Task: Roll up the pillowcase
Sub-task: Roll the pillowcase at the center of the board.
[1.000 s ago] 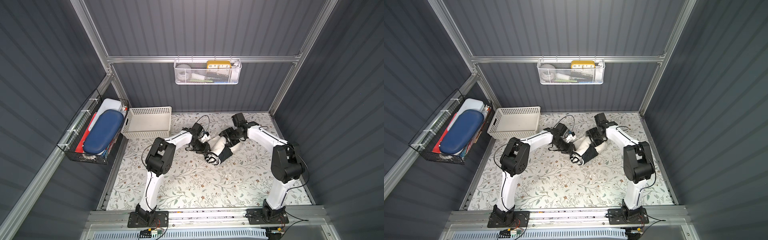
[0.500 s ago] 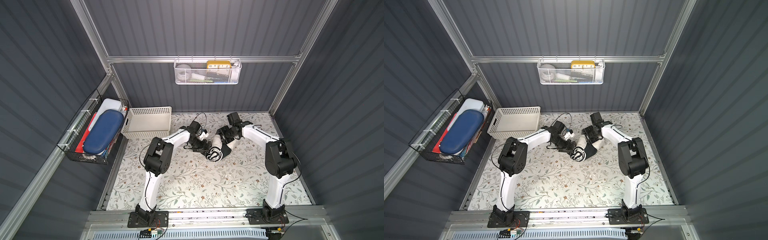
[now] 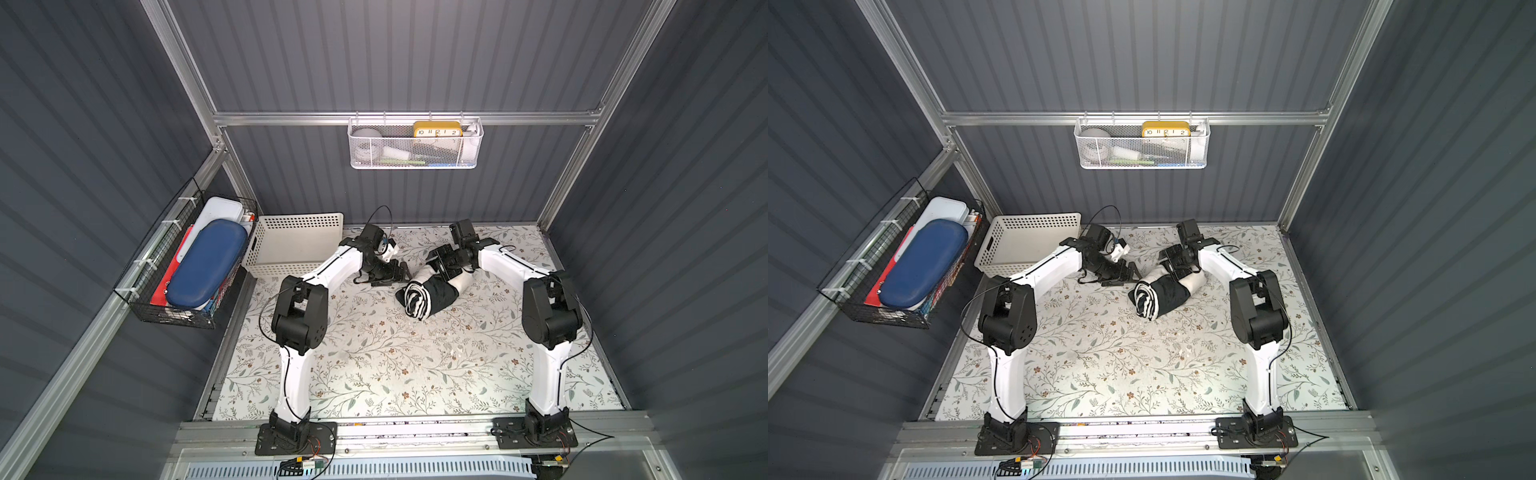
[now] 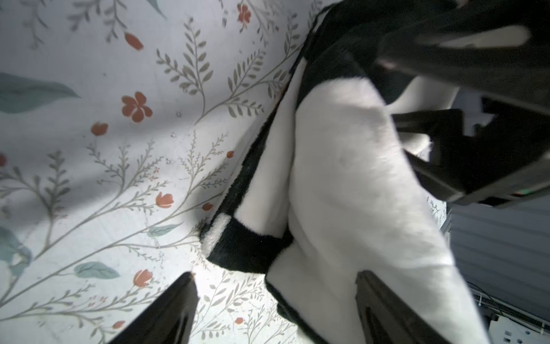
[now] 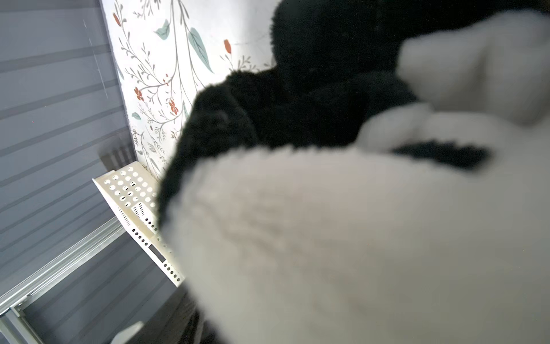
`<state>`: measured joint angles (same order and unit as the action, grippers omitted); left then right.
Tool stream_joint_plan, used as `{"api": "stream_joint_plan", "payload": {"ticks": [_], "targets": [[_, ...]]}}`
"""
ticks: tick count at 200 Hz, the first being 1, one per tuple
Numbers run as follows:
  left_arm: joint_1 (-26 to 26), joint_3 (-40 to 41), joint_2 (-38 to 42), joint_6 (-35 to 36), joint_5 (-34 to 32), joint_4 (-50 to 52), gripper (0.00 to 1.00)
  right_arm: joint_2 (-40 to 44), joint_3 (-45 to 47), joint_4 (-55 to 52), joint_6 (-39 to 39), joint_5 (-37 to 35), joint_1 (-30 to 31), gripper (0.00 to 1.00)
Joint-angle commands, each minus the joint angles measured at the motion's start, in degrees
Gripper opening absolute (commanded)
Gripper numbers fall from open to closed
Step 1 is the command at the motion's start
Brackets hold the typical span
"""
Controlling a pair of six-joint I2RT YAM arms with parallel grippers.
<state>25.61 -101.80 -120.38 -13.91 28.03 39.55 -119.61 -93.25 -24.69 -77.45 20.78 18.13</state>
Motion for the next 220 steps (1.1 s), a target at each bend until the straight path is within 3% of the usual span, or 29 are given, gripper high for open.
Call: {"api": "stream_joint_plan", "payload": {"ticks": [1, 14, 31, 59, 91, 127, 170, 220], "targets": [[0.01, -0.95, 8.65, -3.53, 2.44, -2.05, 0.78, -2.89, 1.56, 3.68, -2.34, -0.75, 0.57, 0.66], [0.58, 3.55, 11.70, -4.73, 7.71, -6.40, 0.66, -3.10, 2.39, 5.86, -3.61, -1.55, 0.75, 0.65], [1.57, 5.37, 14.57, -3.70, 7.69, -9.48, 0.54, -3.93, 2.00, 5.34, -2.87, -2.09, 0.81, 0.65], [3.59, 3.10, 11.00, -2.00, 9.41, -9.08, 0.23, -4.06, 4.54, 4.69, -2.83, -3.78, 0.94, 0.63], [5.39, 6.12, 6.29, -3.70, 12.86, -13.03, 0.00, -2.23, 10.26, 9.82, -6.47, -4.76, 0.66, 0.62], [6.62, 7.95, 0.88, -2.98, 14.29, -13.78, 0.00, -1.89, 11.21, 10.21, -6.81, -5.03, 0.76, 0.62], [6.35, 10.96, -1.31, -2.60, 4.25, -14.79, 0.00, -1.90, 11.92, 11.17, -6.95, -5.63, 0.60, 0.62], [6.01, 10.81, -7.08, -0.22, 0.40, -15.54, 0.00, -1.17, 12.26, 8.57, -4.54, -6.01, -0.53, 0.62]]}}
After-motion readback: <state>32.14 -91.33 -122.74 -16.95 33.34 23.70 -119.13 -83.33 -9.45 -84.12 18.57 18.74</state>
